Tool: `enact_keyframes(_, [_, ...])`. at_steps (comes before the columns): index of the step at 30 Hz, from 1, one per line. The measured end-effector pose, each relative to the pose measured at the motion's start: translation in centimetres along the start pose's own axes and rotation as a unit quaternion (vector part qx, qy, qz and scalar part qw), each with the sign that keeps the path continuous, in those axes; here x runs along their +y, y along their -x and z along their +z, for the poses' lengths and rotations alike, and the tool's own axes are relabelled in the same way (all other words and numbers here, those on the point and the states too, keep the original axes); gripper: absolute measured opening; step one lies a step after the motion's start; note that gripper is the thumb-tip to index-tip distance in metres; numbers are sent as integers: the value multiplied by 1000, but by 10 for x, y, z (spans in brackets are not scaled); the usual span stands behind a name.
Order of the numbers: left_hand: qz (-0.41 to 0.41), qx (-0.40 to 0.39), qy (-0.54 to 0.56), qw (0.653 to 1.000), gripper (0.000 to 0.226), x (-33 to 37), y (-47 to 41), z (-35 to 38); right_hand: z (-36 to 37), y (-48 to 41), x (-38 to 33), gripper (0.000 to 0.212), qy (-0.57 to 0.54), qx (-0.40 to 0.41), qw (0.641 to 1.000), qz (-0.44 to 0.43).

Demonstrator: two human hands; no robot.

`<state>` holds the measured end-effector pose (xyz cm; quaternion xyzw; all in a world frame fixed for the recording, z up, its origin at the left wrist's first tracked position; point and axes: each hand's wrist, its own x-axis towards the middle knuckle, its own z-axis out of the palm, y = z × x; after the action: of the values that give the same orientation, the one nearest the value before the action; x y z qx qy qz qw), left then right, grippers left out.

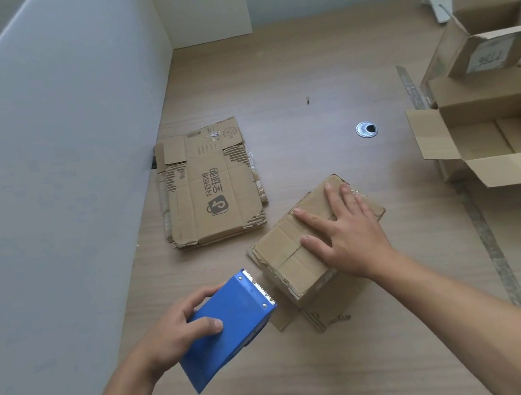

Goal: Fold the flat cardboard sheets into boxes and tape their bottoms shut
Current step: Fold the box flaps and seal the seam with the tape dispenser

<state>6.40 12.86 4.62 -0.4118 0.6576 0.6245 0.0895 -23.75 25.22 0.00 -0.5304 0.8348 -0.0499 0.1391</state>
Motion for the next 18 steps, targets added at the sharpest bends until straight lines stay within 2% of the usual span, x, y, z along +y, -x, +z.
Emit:
enact_keyframes(11, [-76,7,-73,994,52,-1,-37,8,1,3,-3,71,14,-5,1000,5])
enact_keyframes(14, [-85,14,-80,993,42,9,-44,11,0,3,-4,72,11,-4,1000,12])
enact_keyframes(18, [-79,26,-97,992,45,11,-43,16,-1,4,-9,75,20,-8,1000,15])
